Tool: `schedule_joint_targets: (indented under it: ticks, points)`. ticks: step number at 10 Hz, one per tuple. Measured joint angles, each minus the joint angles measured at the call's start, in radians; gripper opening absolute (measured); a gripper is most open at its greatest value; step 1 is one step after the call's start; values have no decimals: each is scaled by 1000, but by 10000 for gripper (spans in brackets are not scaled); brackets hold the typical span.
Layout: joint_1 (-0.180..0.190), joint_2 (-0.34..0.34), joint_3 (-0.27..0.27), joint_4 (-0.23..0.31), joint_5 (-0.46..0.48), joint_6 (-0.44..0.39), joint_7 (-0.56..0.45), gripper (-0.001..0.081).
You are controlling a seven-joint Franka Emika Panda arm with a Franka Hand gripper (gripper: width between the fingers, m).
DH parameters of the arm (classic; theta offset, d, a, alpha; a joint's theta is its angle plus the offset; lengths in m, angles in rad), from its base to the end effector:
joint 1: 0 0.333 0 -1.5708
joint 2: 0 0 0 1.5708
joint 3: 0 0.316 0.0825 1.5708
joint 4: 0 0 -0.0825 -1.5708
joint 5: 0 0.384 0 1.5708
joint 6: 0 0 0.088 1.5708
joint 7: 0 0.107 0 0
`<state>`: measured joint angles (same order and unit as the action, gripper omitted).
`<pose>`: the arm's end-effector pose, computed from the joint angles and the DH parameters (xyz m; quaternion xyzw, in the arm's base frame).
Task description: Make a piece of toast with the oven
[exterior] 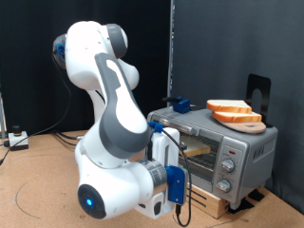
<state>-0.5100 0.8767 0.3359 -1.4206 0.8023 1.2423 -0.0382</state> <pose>0.6281 -0.0573 0.2241 -0.7388 0.1071 0.3724 0.5514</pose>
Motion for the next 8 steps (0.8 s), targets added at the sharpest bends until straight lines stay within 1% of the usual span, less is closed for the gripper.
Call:
schedule_joint_targets:
  ticks: [2, 4, 8]
  points:
    - [28, 24, 0, -10, -5, 46, -1, 808]
    - [50, 32, 0, -37, -4, 110, -11, 808]
    - [77, 35, 21, -112, 19, 220, -72, 808]
